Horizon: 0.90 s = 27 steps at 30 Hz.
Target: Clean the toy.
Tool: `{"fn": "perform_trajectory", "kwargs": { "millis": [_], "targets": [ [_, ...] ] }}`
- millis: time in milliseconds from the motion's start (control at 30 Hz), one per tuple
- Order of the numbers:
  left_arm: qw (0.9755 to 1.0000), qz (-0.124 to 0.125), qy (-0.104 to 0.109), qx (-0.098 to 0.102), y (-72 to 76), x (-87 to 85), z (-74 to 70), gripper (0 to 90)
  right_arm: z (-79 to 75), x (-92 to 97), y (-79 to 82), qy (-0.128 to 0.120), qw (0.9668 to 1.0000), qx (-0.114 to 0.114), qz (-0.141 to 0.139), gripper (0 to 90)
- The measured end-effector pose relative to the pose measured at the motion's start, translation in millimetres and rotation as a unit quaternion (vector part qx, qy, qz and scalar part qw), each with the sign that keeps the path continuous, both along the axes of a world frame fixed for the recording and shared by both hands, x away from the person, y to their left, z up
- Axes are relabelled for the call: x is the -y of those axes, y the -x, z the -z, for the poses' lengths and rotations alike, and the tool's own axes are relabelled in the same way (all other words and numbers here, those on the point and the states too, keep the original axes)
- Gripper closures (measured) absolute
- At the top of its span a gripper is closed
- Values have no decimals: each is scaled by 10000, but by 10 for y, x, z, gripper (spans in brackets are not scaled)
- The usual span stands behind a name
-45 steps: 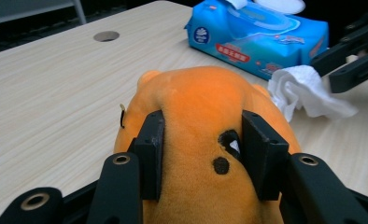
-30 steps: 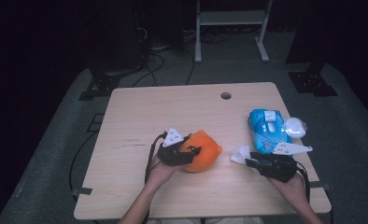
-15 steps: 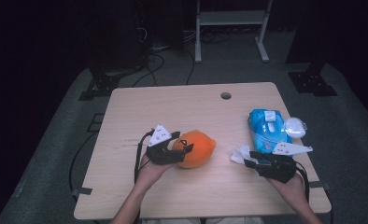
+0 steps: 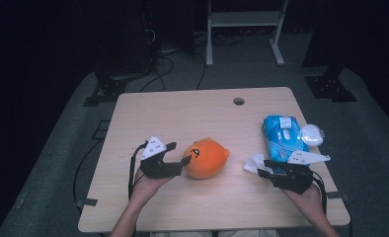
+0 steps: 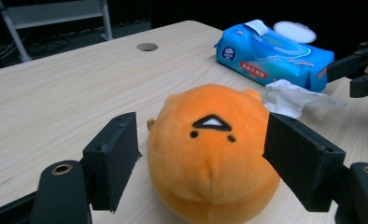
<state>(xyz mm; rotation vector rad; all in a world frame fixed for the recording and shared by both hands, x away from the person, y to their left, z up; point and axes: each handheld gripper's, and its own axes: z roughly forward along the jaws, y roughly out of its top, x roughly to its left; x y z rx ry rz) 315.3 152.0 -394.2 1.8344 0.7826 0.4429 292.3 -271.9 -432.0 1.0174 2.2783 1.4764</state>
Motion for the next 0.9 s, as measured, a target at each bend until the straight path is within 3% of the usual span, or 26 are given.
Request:
{"fn": "perform_trajectory", "kwargs": {
  "millis": [300,633,900],
  "targets": [
    [9997,-224,-72,-24,113,-229,33,225,1,-9,1,8,10000,2,-11,496],
    [9986,-481,7,-201,213,-428,191,202,7,-20,-1,0,10000,-21,-6,474],
    [9974,-651,-111,-276,280,-548,287,188,6,-28,-14,-56,10000,-34,11,448]
  ]
}}
